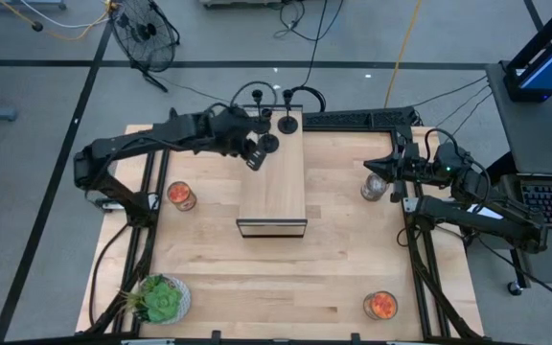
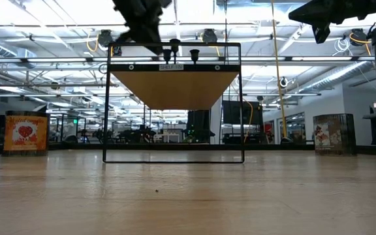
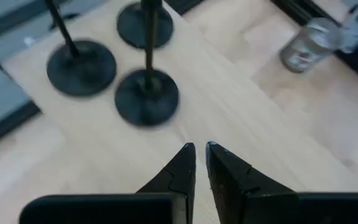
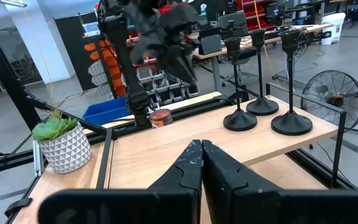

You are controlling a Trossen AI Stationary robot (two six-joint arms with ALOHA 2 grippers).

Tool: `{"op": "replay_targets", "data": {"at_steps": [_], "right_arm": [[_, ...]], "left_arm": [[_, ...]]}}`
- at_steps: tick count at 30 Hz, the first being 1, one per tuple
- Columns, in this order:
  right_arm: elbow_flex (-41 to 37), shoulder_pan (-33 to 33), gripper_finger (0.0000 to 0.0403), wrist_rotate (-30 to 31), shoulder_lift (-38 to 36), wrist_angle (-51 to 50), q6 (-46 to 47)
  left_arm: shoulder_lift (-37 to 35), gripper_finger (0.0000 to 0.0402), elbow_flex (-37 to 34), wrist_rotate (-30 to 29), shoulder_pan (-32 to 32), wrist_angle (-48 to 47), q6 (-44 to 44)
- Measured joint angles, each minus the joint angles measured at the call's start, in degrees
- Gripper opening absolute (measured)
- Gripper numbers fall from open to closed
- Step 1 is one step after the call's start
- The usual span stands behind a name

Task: Pick & Place candle stick holders
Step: Put the top orange scented candle on the shelf

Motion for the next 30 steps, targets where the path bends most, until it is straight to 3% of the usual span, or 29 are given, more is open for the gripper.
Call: {"op": "replay_targets", "data": {"at_steps": [7, 12, 16, 23, 30], "right_arm": [[0.0, 0.0, 0.0, 0.0, 0.0, 0.0, 0.0], [0.0, 0.0, 0.0, 0.0, 0.0, 0.0, 0.0], [0.0, 0.0, 0.0, 0.0, 0.0, 0.0, -0.2], [0.0, 0.0, 0.0, -0.2, 0.0, 0.0, -0.2], [0.0, 0.0, 0.0, -0.2, 0.0, -0.1, -0.2]], "left_arm": [[-5.4, 0.0046, 0.1, 0.1, -1.8, -11.5, -13.7], [-6.7, 0.0047, 0.0, 0.0, -3.0, -27.4, -22.5], [-6.6, 0.0047, 0.0, -3.8, -3.8, -38.0, -26.5], [-7.9, 0.0047, -2.9, -4.9, -3.6, -40.3, -27.8], [-8.2, 0.0047, -11.5, -5.5, -1.4, -40.5, -27.4]]}}
